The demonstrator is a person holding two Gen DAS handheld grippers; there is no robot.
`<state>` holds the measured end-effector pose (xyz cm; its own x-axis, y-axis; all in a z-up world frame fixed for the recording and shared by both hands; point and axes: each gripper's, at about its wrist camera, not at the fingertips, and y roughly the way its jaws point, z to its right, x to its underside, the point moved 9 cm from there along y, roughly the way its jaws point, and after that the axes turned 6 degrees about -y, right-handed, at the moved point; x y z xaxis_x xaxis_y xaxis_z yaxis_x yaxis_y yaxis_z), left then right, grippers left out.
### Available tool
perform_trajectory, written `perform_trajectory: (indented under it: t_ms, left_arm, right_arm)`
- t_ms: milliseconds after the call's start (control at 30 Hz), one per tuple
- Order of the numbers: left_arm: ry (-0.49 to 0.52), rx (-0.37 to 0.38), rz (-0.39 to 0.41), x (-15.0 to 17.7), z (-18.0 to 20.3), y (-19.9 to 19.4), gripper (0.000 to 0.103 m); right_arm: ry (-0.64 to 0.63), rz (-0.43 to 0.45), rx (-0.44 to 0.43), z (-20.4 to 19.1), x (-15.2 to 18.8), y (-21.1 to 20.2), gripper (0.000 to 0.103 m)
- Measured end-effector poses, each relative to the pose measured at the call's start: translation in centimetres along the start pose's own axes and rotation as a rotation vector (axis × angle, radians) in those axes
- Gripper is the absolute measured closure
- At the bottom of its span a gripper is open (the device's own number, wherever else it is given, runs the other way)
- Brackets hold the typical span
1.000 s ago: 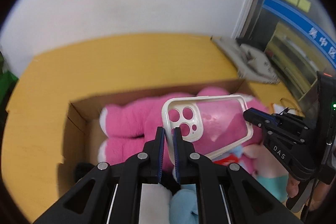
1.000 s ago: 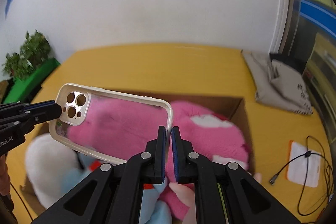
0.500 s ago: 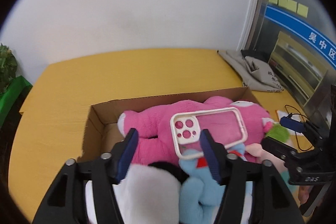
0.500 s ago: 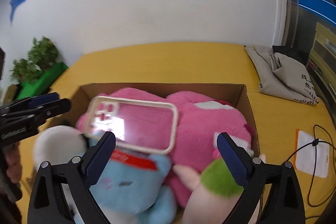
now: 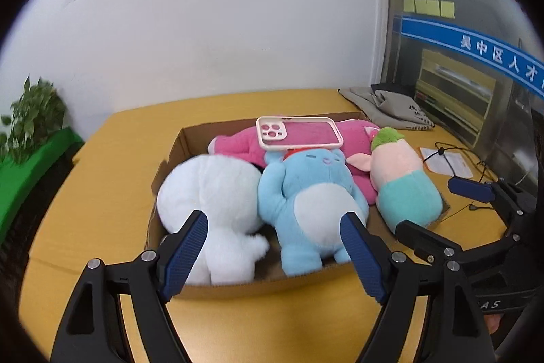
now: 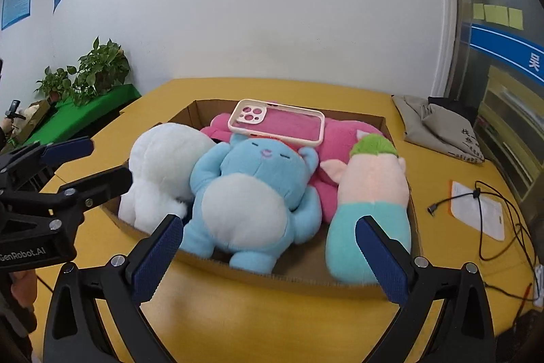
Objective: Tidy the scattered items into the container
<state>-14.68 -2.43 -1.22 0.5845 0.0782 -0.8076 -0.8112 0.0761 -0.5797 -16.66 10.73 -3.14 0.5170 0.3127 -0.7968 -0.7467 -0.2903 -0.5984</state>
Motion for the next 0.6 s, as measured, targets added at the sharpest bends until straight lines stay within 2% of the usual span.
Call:
perform_trajectory:
  t_ms: [133,300,600]
  left_arm:
    - [-0.067,0.003,-0.008,1.8,-0.8,-1.5,0.023]
    - [-0.085,-0.027,0.004,3.2,-1.3,-2.8,0.023]
    - [-0.091,-0.023,-0.013,5.8,-0.9,-4.0,0.023]
  right_arm:
    - [-0.011,-0.010,0.039,-0.7,1.3,-1.6,0.000]
    - [-0.030,-0.002,0.078,-0.8,2.4,-3.7,0.000]
    - [-0.033,0.002,0.134,-0.1,4.3,-6.0,0.000]
